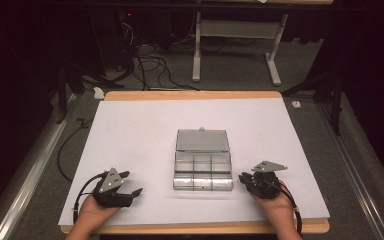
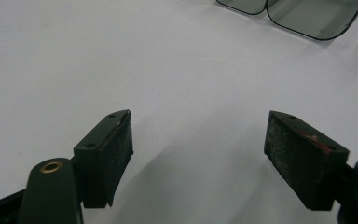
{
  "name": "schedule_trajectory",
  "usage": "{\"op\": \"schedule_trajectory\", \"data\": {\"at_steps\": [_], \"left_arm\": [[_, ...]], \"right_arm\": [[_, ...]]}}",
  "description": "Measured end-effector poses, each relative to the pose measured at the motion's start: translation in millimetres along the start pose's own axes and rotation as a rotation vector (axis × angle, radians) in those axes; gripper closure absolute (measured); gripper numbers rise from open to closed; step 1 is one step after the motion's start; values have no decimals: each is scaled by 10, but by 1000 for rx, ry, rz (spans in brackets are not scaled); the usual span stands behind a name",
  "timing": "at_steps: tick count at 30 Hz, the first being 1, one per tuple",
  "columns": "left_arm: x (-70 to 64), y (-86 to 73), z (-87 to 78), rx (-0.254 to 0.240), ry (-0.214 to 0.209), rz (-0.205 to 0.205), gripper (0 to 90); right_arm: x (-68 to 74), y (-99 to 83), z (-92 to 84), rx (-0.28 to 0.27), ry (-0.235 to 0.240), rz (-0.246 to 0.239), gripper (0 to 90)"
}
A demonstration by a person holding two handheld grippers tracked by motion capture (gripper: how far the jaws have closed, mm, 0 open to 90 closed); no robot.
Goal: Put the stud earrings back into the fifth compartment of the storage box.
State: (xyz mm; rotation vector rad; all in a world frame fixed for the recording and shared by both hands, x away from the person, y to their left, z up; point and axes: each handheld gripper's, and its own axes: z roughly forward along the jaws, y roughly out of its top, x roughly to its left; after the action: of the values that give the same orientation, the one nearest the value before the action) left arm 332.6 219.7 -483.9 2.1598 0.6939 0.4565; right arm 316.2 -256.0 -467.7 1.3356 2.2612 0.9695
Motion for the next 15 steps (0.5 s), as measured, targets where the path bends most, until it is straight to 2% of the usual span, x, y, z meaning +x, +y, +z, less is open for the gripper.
{"op": "schedule_trajectory", "data": {"at_steps": [1,7,10,15], "left_arm": [[0,0,1,1,0,0,244],[-2,1,4,2,1,-2,244],[-2,1,2,2,1,1,244],[-3,1,3,0,-1,-2,243]], "right_arm": [[11,2,27,15,-4,-25,845],[28,4,49,43,-26,-44,900],[7,0,40,45,-25,-32,900],[-59,-22,6,46,-51,-13,900]]}}
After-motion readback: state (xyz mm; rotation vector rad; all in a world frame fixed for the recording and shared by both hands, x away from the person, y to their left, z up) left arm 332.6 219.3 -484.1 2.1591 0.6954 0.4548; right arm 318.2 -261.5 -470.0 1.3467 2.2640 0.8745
